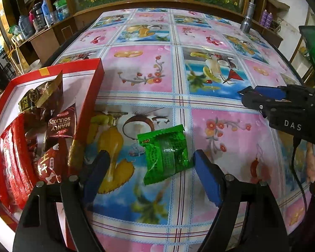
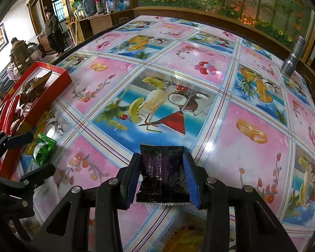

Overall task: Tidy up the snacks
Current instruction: 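Grasp the green packet with the left tool while the right tool grasps the black packet, then carry the green and black packets over the box and open both tools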

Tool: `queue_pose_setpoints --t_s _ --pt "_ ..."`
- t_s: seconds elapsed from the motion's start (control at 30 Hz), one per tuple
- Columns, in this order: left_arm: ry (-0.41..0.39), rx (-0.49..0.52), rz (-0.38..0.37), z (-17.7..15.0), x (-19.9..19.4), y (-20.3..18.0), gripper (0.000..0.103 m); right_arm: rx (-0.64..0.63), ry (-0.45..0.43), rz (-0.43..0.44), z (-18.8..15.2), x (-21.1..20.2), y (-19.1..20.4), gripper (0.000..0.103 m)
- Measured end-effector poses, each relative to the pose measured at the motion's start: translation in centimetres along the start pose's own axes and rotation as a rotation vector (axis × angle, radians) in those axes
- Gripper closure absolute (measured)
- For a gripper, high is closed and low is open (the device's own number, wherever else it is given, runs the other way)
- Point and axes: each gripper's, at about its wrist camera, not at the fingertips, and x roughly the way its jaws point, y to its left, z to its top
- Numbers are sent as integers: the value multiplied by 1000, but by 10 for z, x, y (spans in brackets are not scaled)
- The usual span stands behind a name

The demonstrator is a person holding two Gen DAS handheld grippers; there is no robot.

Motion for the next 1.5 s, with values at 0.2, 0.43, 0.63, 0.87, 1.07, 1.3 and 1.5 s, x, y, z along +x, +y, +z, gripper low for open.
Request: queue_pose_setpoints --t_s 0.2,0.43,0.63,0.87,1.07,1.3,1.5 --pt "-35 22 -38 0 -3 -2 55 -1 -1 -1 -1 0 0 60" --pt "-48 41 -63 -1 -6 -6 68 -12 -5 12 0 -2 -1 62" --pt "-53 21 -79 -3 -11 -4 68 18 -5 58 -1 -3 -10 66" --pt "-75 20 -98 -2 -23 -7 68 74 -7 116 -1 -4 -23 70" --pt "-101 17 -105 0 -35 -5 68 64 -34 153 1 -9 -19 76" --pt "-134 4 -109 0 -49 5 68 49 -72 188 2 -14 -10 76" --pt "-172 -23 -87 0 -61 29 68 78 -96 281 9 -18 3 77"
